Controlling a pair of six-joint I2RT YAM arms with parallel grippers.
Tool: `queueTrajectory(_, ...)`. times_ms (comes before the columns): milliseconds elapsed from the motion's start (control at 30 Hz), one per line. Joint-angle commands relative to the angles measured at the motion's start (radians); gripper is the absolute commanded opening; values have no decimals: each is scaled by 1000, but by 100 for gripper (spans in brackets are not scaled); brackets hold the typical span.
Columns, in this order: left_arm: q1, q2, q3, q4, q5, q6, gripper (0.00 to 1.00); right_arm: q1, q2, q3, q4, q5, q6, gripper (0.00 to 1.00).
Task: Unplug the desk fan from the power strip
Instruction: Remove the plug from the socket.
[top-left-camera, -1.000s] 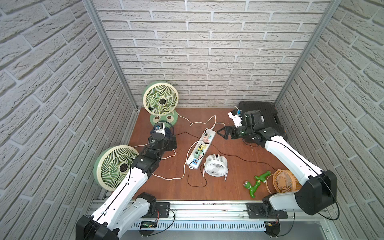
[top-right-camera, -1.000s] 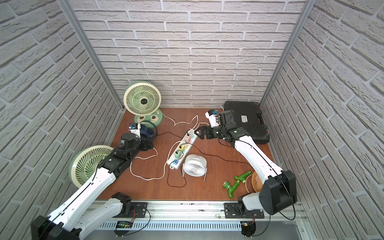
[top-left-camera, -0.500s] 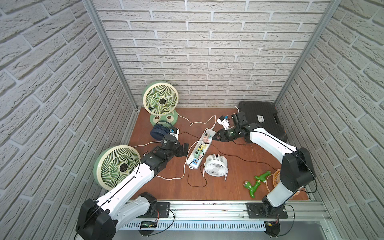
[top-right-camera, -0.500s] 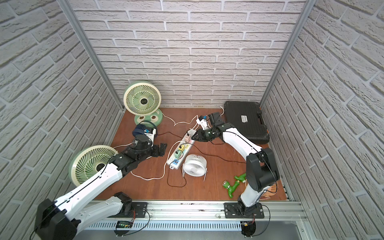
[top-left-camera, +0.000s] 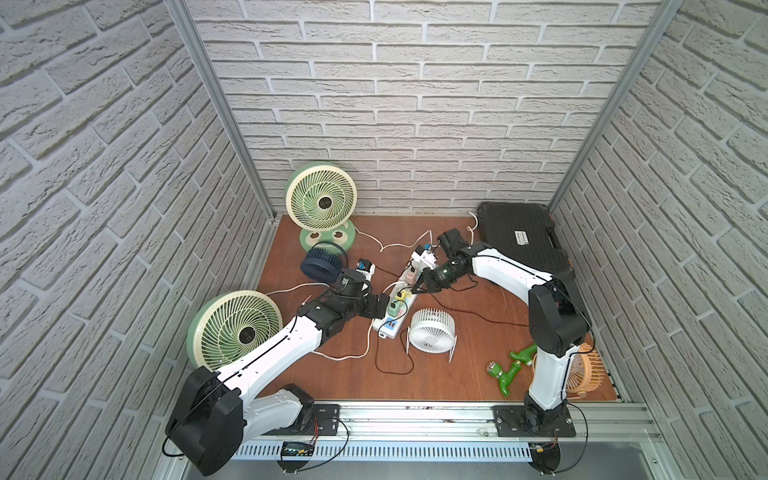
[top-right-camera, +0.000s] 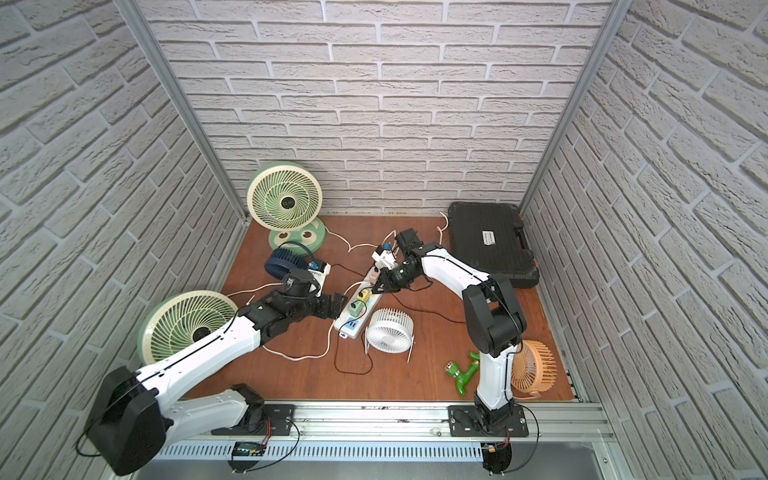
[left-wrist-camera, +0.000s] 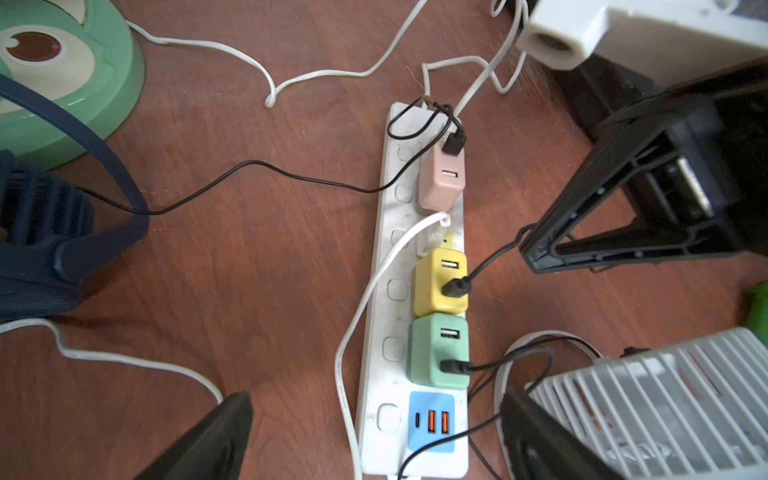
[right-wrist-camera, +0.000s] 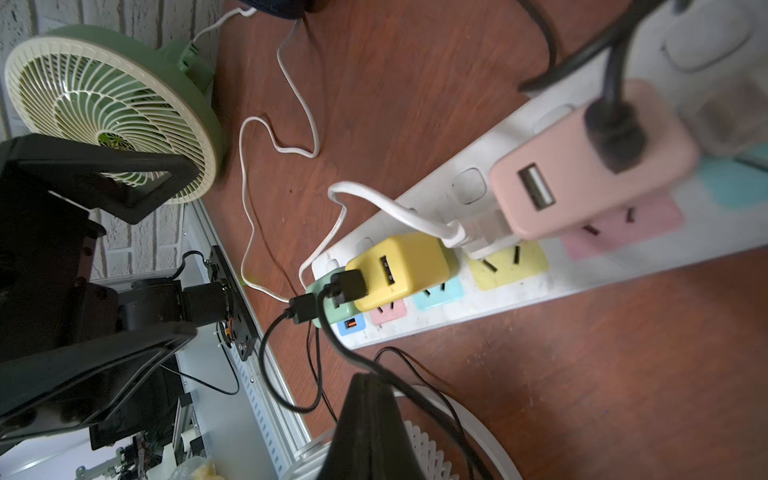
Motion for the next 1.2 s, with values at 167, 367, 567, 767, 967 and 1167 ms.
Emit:
queueTrajectory(167,-36,62,0,81,43,59,93,25,79,30,11,63,-19,3)
queueTrajectory(367,-64,79,-7,104,-7,67,89,29,89,-7,105,87,22,3)
queueTrajectory(567,-88,77,-20,137,-63,74,83,50,79,-44,185,91,10,3)
queueTrajectory(767,-118,77,-23,141,-106,93,80,79,50,-91,259,139,-69,3)
queueTrajectory(967,-130,72,-32,147,-132,90,77,81,47,-148,342,155,-94,3)
queueTrajectory(1167,-164,75,-37,155,-190,87,71,82,47,-159,336,202,-119,3)
